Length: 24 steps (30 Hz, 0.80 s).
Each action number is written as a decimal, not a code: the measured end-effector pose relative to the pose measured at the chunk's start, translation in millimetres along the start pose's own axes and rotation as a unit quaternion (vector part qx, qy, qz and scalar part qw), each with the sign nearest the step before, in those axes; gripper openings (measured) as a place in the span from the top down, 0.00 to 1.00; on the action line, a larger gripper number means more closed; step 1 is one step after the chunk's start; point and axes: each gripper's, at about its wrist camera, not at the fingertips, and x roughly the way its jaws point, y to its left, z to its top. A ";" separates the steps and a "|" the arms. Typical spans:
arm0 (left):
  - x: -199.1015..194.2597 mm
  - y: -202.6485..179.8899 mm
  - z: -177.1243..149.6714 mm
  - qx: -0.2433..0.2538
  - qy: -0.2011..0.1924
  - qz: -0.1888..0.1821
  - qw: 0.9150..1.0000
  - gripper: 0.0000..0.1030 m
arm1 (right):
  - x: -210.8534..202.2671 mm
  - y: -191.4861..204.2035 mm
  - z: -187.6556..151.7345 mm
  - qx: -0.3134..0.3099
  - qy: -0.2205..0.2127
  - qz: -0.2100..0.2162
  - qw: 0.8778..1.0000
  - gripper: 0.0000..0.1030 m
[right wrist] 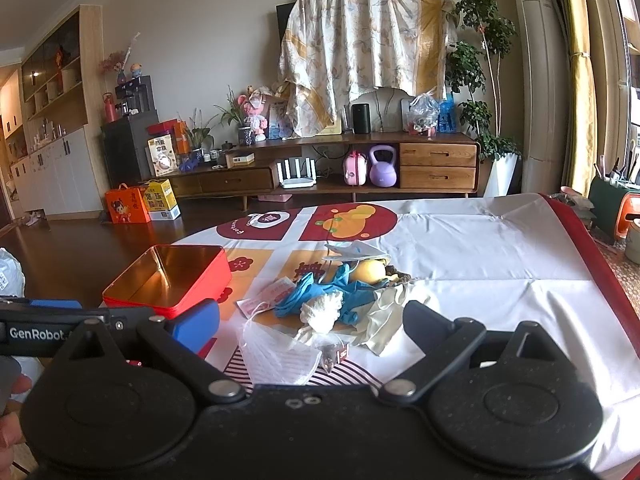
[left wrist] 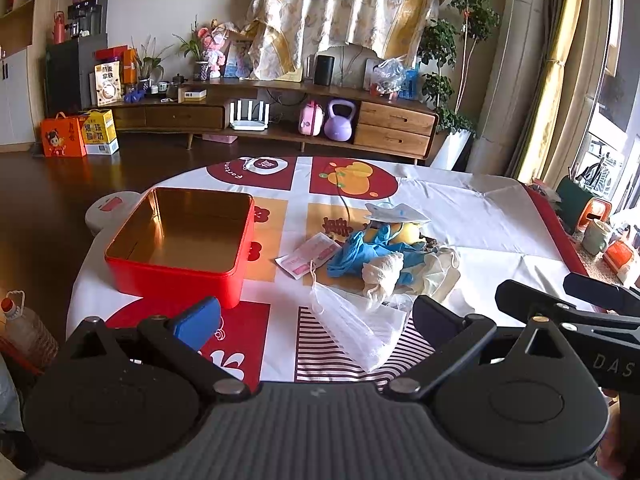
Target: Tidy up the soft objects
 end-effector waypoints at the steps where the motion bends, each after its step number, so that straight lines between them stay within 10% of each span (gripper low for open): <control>1: -0.2 -0.5 0.4 0.000 0.000 0.000 1.000 0.00 | 0.3 -0.1 -0.2 0.001 0.000 0.000 1.000 0.05; 24: 39.4 12.0 9.1 -0.012 0.013 -0.008 1.000 0.00 | 41.0 -19.9 3.4 0.016 0.035 -0.014 0.999 0.06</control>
